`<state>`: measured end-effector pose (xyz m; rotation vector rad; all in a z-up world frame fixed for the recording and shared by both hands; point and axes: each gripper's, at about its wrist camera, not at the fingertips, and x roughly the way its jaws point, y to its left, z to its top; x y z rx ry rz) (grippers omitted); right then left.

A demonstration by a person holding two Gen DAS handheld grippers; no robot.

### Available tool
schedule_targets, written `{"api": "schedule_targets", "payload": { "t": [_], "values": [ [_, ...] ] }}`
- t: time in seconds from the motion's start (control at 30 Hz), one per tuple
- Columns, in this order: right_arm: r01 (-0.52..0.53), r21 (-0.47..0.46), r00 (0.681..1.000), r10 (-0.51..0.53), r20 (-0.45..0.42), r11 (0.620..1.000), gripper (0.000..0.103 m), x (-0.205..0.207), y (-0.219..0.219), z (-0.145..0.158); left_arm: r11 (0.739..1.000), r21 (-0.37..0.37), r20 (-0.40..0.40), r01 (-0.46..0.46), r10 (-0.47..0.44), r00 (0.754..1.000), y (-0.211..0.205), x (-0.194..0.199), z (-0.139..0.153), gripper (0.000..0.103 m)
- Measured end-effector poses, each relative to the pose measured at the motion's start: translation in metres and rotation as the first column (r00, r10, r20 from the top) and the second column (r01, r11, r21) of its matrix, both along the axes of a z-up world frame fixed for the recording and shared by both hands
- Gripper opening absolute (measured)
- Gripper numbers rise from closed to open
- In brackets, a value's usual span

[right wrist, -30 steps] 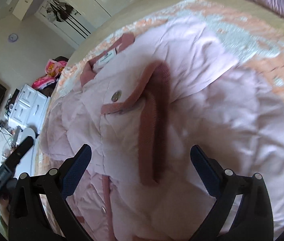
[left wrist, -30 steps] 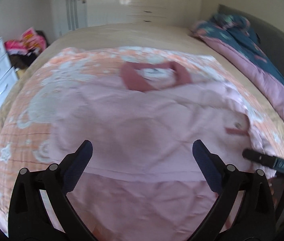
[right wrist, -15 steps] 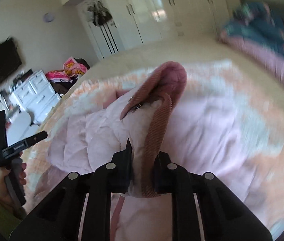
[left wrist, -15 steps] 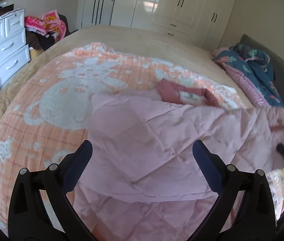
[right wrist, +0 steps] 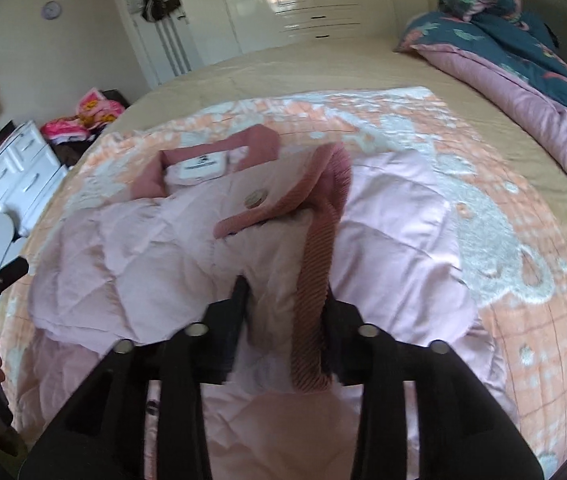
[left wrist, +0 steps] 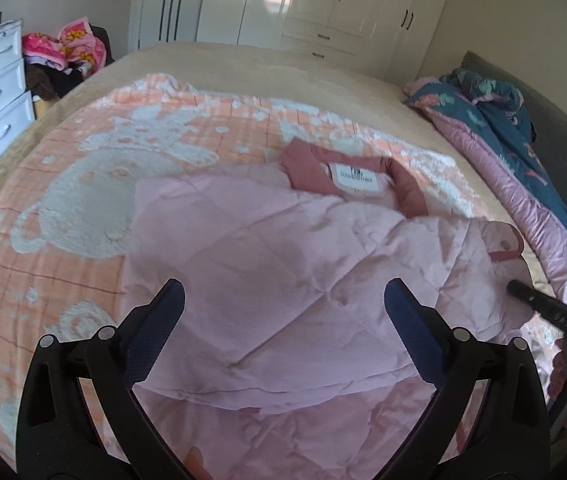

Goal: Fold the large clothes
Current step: 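Grasp the dark-pink cuff trim with the right tool and straighten it, then press both tools on the folded jacket to smooth it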

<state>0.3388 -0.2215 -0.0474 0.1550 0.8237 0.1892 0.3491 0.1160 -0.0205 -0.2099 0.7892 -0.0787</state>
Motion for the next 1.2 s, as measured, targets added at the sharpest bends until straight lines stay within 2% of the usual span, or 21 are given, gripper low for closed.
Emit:
{"api": "schedule_targets", "payload": {
  "t": [0.03,0.07,0.1,0.17,0.23,0.33,0.47,0.67,0.8,0.87,1.0,1.2],
  "values": [
    [0.023,0.009,1.000,-0.023,0.015,1.000,0.054,-0.003,-0.004,0.003,1.000,0.005,-0.006,0.008,-0.008,1.000,-0.002,0.000,-0.003,0.091],
    [0.038,0.027,0.999,-0.039,0.035,0.999,0.063,-0.007,-0.006,0.007,1.000,0.007,-0.010,0.021,-0.021,1.000,-0.005,0.001,-0.006,0.088],
    [0.045,0.048,0.997,-0.048,0.057,0.998,0.069,-0.010,-0.009,0.010,1.000,-0.001,-0.013,0.031,-0.031,0.999,-0.006,0.001,-0.009,0.081],
    [0.029,0.063,0.996,-0.035,0.086,0.998,0.071,-0.015,-0.007,0.018,0.999,-0.019,-0.039,0.048,-0.049,0.998,-0.008,0.004,-0.018,0.074],
    [-0.012,0.028,0.994,0.008,0.107,1.000,0.071,-0.017,0.005,0.026,0.999,0.006,-0.062,0.045,-0.045,0.997,-0.011,0.006,-0.025,0.069],
    [-0.069,-0.022,0.989,0.071,0.127,0.997,0.071,-0.018,0.024,0.034,0.999,0.014,-0.122,0.028,-0.027,0.992,-0.010,0.010,-0.040,0.069],
    [-0.150,-0.075,0.978,0.159,0.135,0.986,0.076,-0.012,0.055,0.040,1.000,-0.002,-0.137,0.025,-0.025,0.990,-0.007,0.011,-0.052,0.070],
    [-0.238,-0.172,0.966,0.251,0.056,0.956,0.080,0.010,0.098,0.025,1.000,0.008,-0.136,0.028,-0.027,0.990,-0.009,0.010,-0.054,0.070],
    [-0.245,-0.205,0.969,0.233,-0.080,0.948,0.080,0.033,0.107,-0.011,1.000,0.005,-0.138,0.026,-0.025,0.990,-0.009,0.011,-0.054,0.070],
    [-0.241,-0.191,0.968,0.221,-0.121,0.952,0.081,0.041,0.107,-0.028,1.000,0.009,-0.140,0.030,-0.028,0.990,-0.009,0.012,-0.054,0.070],
    [-0.225,-0.193,0.972,0.208,-0.106,0.955,0.084,0.043,0.108,-0.043,1.000,0.012,-0.138,0.029,-0.027,0.990,-0.009,0.011,-0.053,0.070],
    [-0.205,-0.155,0.977,0.191,-0.097,0.967,0.085,0.033,0.103,-0.032,1.000,-0.009,-0.146,0.021,-0.022,0.989,-0.007,0.008,-0.049,0.070]
  ]
}}
